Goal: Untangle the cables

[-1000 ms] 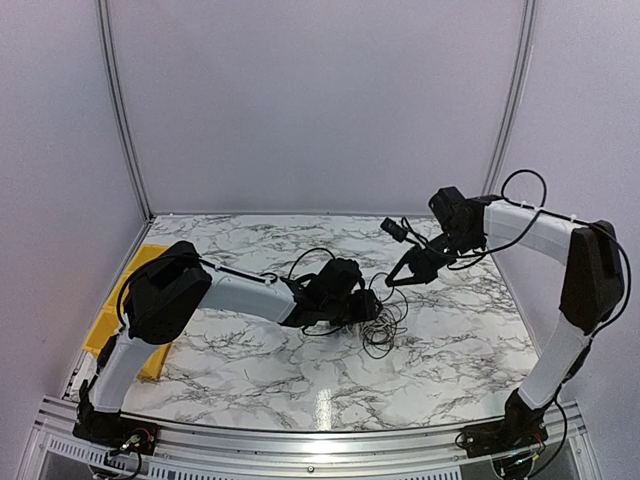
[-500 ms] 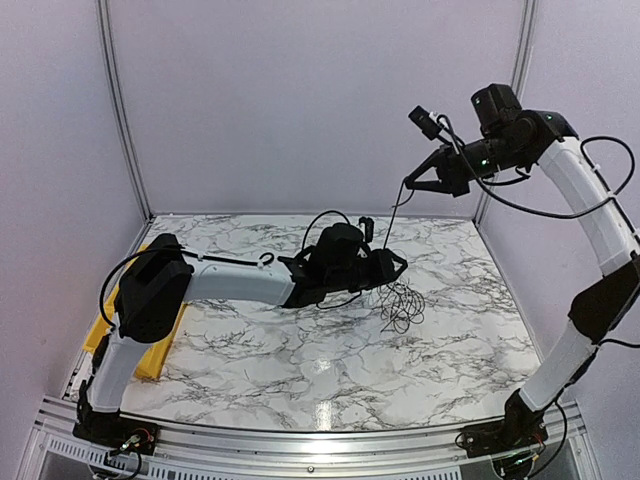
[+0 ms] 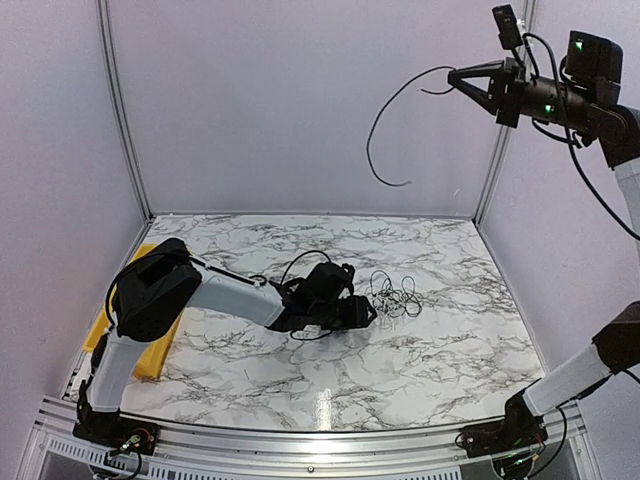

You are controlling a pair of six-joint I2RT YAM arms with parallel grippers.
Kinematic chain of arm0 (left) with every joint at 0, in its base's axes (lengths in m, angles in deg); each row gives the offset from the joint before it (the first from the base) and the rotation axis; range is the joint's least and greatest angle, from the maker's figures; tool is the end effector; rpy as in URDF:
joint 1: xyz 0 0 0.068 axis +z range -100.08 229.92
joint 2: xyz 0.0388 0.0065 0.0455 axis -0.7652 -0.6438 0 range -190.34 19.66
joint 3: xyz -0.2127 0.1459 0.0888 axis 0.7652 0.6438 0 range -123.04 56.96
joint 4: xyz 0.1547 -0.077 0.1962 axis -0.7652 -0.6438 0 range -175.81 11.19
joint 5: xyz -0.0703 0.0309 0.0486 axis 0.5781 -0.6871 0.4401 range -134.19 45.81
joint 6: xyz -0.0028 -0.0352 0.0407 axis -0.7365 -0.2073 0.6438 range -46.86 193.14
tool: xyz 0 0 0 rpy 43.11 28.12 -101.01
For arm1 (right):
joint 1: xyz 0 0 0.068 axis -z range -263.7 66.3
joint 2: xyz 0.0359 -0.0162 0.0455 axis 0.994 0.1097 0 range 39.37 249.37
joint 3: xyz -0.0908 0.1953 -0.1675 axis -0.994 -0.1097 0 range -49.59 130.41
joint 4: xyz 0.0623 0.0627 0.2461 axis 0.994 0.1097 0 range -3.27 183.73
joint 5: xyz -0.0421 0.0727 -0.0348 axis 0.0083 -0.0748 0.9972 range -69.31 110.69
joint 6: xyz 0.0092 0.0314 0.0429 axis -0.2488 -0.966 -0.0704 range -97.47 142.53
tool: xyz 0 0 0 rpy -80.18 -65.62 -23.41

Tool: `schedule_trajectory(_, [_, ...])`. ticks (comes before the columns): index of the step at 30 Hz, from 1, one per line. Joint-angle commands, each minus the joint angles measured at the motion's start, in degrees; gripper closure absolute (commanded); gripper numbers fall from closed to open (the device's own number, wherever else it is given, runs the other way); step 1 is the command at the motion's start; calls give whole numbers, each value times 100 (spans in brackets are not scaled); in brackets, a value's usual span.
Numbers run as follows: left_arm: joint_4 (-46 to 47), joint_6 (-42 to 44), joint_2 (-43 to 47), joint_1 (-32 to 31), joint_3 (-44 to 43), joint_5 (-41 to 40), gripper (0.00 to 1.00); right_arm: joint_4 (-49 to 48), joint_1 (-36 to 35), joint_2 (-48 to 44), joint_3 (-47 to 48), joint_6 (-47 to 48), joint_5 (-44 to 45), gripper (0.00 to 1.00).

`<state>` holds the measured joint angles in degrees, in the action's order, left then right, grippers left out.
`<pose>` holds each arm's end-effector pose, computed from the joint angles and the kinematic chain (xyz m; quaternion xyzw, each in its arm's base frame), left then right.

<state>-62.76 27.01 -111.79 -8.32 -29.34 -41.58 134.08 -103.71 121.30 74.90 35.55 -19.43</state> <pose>0.2647 -0.4309 0.1267 0.1024 0.8558 -0.4123 0.2951 0.2025 0.0982 0.5763 -0.4191 0.5969 0.2908 0.6192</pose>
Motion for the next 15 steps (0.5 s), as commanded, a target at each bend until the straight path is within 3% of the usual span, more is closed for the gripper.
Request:
schedule_trajectory(1, [-511, 372, 365, -19, 363, -126, 39, -355, 6, 148, -133, -214, 418, 100])
schedule_trajectory(7, [-429, 1143, 1253, -122, 831, -431, 35, -245, 10, -37, -676, 12, 657, 100])
schedule_trajectory(15, [-594, 2041, 3001, -276, 1651, -1093, 16, 102, 6, -394, -1920, 821, 636, 100])
